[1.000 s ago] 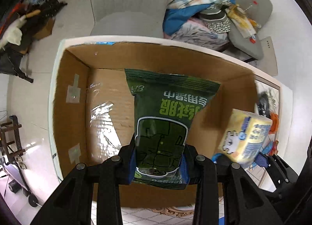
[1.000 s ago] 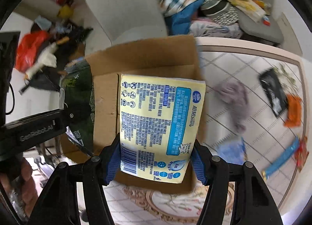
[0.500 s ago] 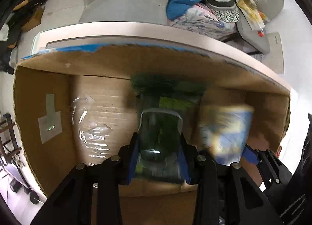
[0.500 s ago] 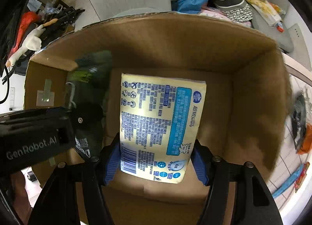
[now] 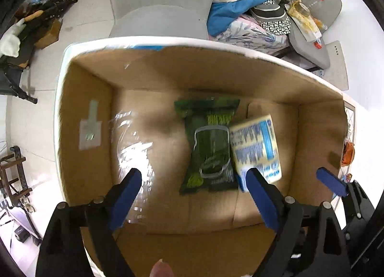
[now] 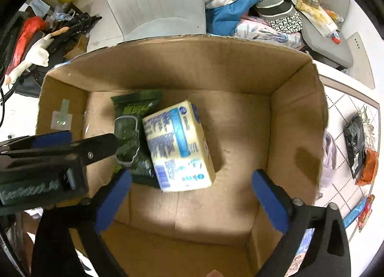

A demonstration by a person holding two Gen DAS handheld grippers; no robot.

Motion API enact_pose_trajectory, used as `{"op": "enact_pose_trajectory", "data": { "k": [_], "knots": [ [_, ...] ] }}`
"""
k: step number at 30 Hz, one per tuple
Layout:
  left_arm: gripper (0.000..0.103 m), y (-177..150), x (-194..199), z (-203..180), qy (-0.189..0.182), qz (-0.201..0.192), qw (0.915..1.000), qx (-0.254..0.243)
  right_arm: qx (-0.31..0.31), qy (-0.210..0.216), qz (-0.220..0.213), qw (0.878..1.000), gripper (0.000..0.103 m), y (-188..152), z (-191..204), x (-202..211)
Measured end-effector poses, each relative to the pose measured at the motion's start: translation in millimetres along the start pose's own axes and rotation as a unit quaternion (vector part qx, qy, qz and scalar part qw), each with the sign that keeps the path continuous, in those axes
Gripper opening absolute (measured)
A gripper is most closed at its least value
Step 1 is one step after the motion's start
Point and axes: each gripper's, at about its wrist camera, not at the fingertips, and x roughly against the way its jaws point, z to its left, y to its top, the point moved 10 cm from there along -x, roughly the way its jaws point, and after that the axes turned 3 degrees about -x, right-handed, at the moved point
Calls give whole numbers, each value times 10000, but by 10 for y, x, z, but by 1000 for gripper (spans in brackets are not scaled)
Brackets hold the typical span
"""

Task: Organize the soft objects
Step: 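Move both tools back over the remaining snacks on the table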

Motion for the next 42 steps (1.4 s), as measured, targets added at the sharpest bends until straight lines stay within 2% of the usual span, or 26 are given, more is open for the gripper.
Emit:
{"op": "enact_pose_trajectory", "data": {
  "k": [2, 10, 16, 22, 28, 32, 37, 38, 42],
  "knots": [
    [99, -84, 57, 19, 29, -69, 10000, -8, 34, -82, -45, 10000, 103, -82, 0, 69],
    [99, -446, 391, 79, 211, -544, 9983, -37, 4, -195, -238, 9995, 103, -451, -29, 356],
    [99, -687, 664, 33, 373, -935, 9949, -88, -12, -265, -561, 9981, 103, -680, -66, 669],
    [99, -948, 927, -82, 417, -1208, 9916, -203, -24, -152, -876, 9960, 103, -948, -59, 1066],
    [99, -1061, 1236, -369, 338, -1486, 9876, -370, -245, 265, -973, 9946, 103, -1213, -183, 1371],
    [99, -1066, 1397, -833, 276, -1584, 9844, -714, -532, 377, -1100, 9918, 103, -1343, -571, 1613],
    [99, -1022, 1307, -1618, 131, -1405, 9835, -1136, -1162, 265, -1171, 9859, 103, -1544, -1524, 1872],
    [99, -997, 1221, -1810, 116, -1277, 9844, -1206, -1297, 214, -1151, 9846, 103, -1583, -1733, 1896],
    [99, -808, 783, -2494, -331, -671, 9903, -1170, -1997, -107, -1093, 9737, 103, -1762, -2798, 1927]
  ]
}}
